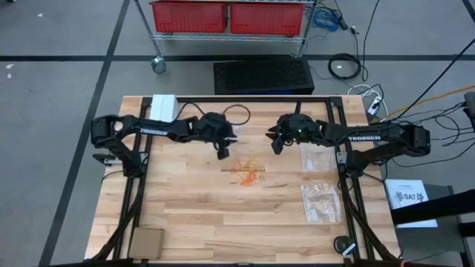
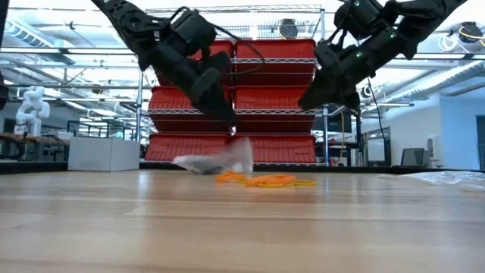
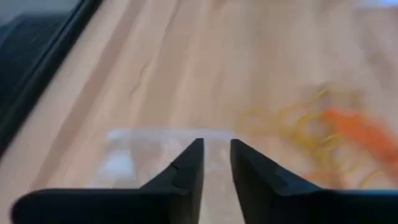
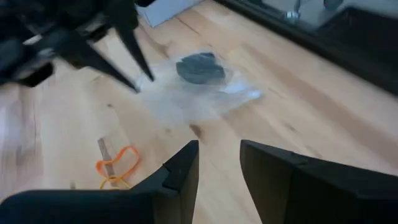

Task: Sort rubber bands
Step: Close the top left transparent zip bag

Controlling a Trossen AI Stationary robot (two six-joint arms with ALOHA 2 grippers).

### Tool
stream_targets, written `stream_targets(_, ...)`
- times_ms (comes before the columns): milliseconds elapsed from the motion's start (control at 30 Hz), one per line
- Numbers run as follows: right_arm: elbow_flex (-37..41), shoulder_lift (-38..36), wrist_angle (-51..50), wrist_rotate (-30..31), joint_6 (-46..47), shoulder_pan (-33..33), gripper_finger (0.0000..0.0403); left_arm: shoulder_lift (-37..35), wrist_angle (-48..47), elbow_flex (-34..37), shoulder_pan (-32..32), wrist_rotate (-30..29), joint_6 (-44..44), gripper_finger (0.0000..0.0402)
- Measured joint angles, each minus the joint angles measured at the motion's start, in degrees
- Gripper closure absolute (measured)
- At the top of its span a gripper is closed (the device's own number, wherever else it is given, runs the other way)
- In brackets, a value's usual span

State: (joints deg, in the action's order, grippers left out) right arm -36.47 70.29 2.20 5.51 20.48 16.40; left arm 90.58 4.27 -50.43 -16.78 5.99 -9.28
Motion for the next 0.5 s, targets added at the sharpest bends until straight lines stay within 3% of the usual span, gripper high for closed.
stream_targets(167,0.0,5.0,4.1,0.0,5.5,-0.3,0.0285,0.3,4.5,0.0,-0.1,4.2,1.5,0.0263)
stream_targets(300,0.0,10.9,10.8,-1.0,11.0,-0.4,0.0253,-1.4,4.3,0.0,-0.8,5.1,1.3,0.0252)
stream_targets(500,0.0,21.2,25.1,-0.6,18.4,-0.4,0.0192,-3.3,7.9,2.5,-5.9,18.9,4.1,0.0251)
